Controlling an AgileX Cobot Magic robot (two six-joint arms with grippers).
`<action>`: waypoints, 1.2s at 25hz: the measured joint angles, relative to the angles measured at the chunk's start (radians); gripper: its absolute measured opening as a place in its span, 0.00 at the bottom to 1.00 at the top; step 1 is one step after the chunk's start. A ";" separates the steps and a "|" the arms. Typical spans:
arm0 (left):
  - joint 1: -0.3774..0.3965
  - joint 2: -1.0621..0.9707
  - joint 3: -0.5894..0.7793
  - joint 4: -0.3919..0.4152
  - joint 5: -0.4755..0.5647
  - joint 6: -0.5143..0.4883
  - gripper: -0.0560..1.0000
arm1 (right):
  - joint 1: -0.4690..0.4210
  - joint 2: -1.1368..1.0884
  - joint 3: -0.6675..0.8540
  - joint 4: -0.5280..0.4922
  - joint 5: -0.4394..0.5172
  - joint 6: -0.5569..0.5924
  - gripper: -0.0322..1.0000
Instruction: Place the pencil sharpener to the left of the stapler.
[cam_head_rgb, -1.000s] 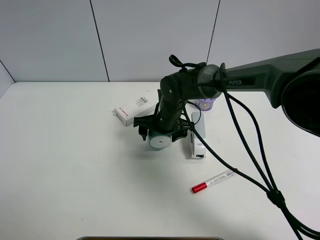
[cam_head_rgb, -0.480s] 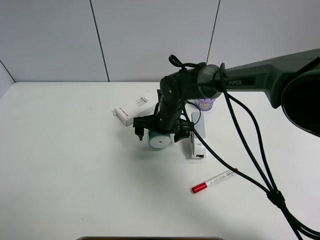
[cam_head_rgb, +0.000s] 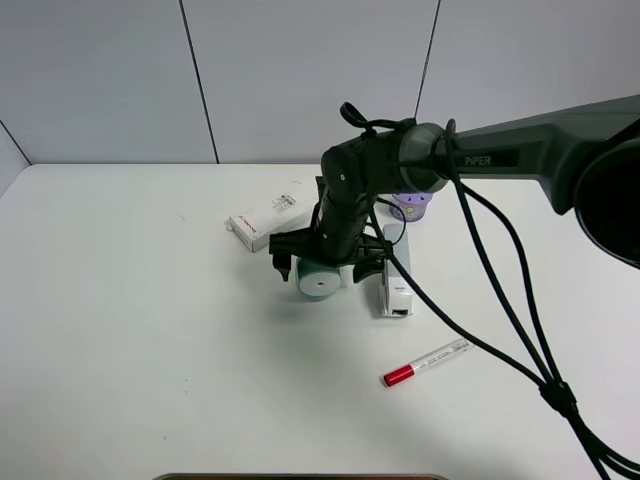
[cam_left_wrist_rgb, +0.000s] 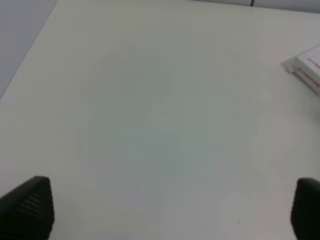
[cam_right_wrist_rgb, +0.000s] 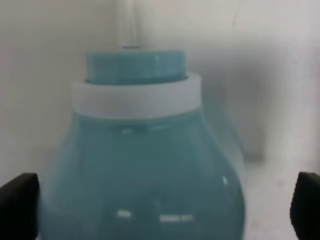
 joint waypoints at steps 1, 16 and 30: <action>0.000 0.000 0.000 0.000 0.000 0.000 0.95 | 0.000 -0.011 0.000 -0.003 0.002 0.000 0.99; 0.000 0.000 0.000 0.000 0.000 0.000 0.95 | 0.004 -0.273 0.000 -0.085 0.047 -0.033 0.99; 0.000 0.000 0.000 0.000 0.000 0.000 0.95 | -0.234 -0.525 0.000 -0.120 0.230 -0.281 0.99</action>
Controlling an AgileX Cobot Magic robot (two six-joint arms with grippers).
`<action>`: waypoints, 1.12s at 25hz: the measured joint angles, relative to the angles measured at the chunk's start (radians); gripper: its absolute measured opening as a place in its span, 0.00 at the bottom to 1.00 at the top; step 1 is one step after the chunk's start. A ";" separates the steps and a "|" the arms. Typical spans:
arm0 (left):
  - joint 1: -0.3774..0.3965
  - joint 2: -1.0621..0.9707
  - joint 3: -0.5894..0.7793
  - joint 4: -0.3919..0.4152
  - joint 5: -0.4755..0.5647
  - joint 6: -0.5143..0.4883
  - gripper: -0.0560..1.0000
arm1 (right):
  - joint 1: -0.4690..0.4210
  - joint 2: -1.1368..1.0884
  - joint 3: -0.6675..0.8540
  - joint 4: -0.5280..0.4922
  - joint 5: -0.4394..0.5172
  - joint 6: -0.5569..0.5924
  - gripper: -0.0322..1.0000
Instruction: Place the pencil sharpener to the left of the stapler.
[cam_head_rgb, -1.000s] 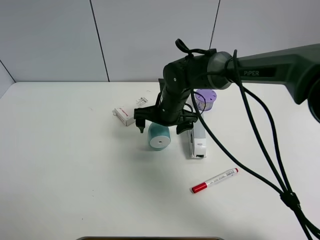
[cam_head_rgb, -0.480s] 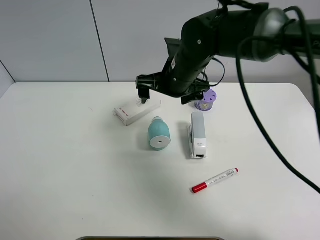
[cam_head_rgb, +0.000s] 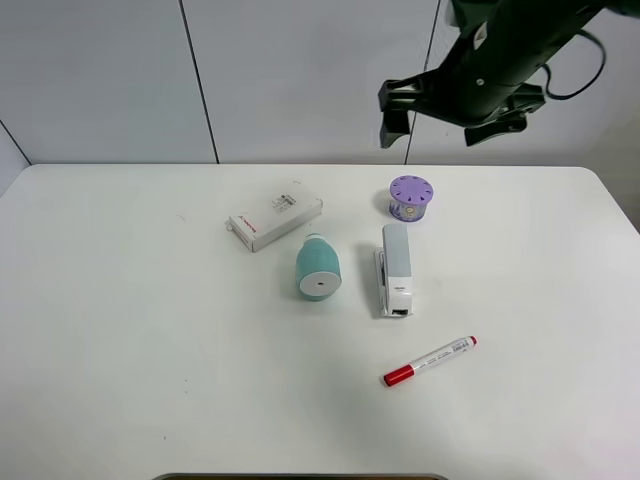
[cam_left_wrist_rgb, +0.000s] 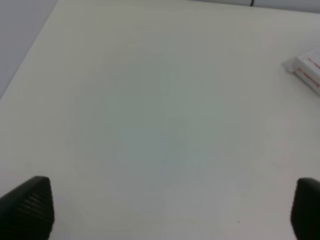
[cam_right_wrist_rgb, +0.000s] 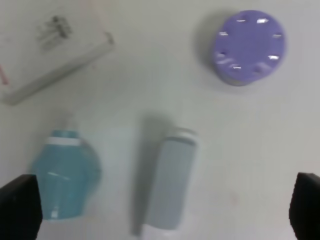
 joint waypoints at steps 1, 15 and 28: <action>0.000 0.000 0.000 0.000 0.000 0.000 0.95 | -0.024 -0.012 0.000 -0.001 0.016 -0.024 0.99; 0.000 0.000 0.000 0.000 0.000 0.000 0.95 | -0.356 -0.145 0.000 0.106 0.205 -0.302 0.99; 0.000 0.000 0.000 0.000 0.000 0.000 0.95 | -0.588 -0.469 0.282 0.133 0.162 -0.421 0.99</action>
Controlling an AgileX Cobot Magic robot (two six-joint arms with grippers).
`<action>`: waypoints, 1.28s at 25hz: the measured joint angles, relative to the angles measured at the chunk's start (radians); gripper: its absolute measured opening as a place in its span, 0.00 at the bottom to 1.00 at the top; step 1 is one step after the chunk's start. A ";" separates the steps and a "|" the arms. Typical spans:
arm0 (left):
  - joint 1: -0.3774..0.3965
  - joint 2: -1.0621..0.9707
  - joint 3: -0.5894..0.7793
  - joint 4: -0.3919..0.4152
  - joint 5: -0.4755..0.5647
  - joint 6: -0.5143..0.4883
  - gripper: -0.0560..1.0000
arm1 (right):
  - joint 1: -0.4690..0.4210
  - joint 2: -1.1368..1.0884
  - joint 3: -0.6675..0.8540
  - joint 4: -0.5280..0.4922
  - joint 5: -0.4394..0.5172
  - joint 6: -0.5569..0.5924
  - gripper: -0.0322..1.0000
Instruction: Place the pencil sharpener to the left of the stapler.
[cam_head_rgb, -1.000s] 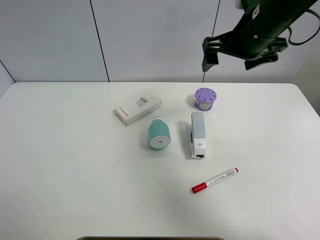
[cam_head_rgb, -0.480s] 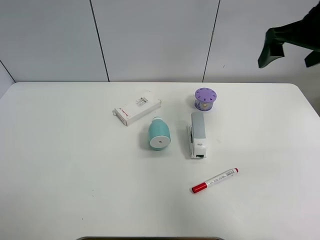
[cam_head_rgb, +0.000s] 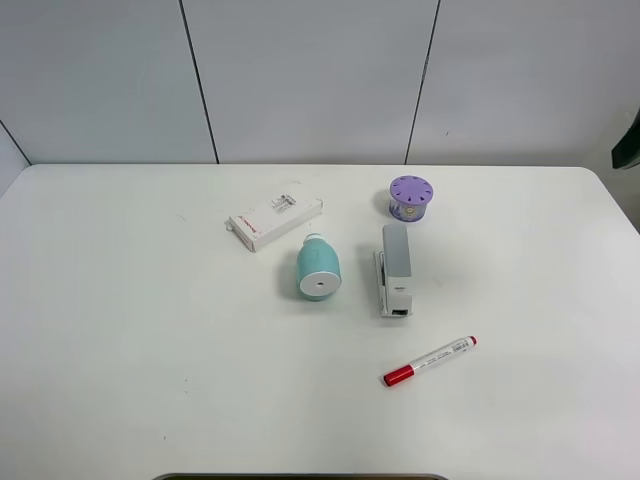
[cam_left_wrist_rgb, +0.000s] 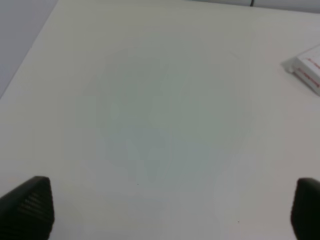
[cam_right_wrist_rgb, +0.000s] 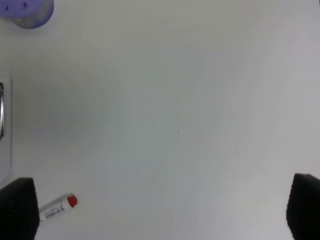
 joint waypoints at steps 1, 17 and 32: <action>0.000 0.000 0.000 0.000 0.000 0.000 0.95 | 0.000 -0.034 0.024 0.004 -0.010 -0.010 0.99; 0.000 0.000 0.000 0.000 0.000 0.000 0.95 | 0.091 -0.549 0.309 0.007 -0.063 -0.056 0.99; 0.000 0.000 0.000 0.000 0.000 0.000 0.95 | 0.253 -0.935 0.542 -0.047 -0.056 0.011 0.99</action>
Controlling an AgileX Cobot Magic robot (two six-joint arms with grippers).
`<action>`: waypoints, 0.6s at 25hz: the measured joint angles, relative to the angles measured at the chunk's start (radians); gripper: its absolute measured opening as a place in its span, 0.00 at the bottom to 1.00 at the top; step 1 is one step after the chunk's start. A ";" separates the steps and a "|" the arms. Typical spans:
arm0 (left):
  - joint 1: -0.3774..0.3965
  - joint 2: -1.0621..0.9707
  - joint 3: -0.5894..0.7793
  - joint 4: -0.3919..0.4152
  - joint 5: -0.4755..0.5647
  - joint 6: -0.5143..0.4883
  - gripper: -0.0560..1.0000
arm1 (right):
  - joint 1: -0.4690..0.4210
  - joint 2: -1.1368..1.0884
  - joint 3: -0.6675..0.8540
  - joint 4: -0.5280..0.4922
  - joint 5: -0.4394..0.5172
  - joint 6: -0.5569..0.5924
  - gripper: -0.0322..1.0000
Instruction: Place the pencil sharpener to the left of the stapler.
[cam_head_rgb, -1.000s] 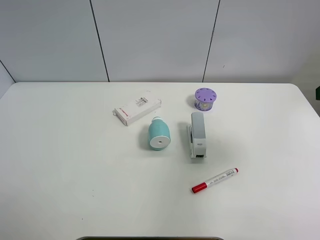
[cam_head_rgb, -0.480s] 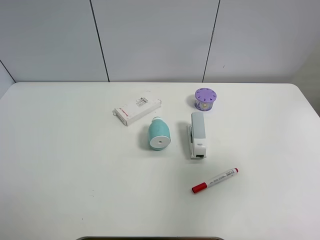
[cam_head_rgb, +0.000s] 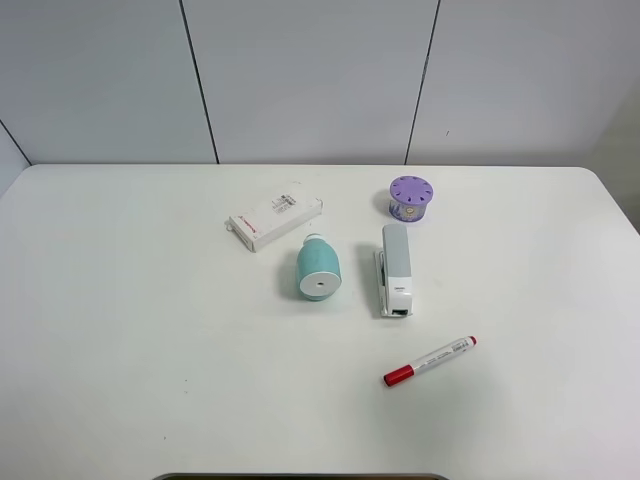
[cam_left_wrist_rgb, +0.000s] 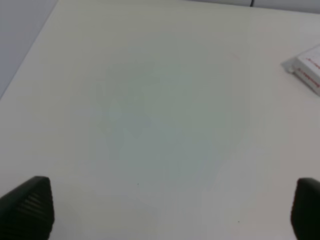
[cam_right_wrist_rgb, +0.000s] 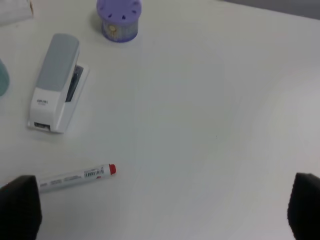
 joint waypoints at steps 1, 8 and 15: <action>0.000 0.000 0.000 0.000 0.000 0.000 0.95 | 0.000 -0.023 0.012 0.000 -0.008 0.011 0.99; 0.000 0.000 0.000 0.000 0.000 0.000 0.95 | 0.000 -0.164 0.092 0.000 -0.025 0.055 0.99; 0.000 0.000 0.000 0.000 0.000 0.000 0.95 | 0.000 -0.216 0.121 0.000 0.017 0.055 0.99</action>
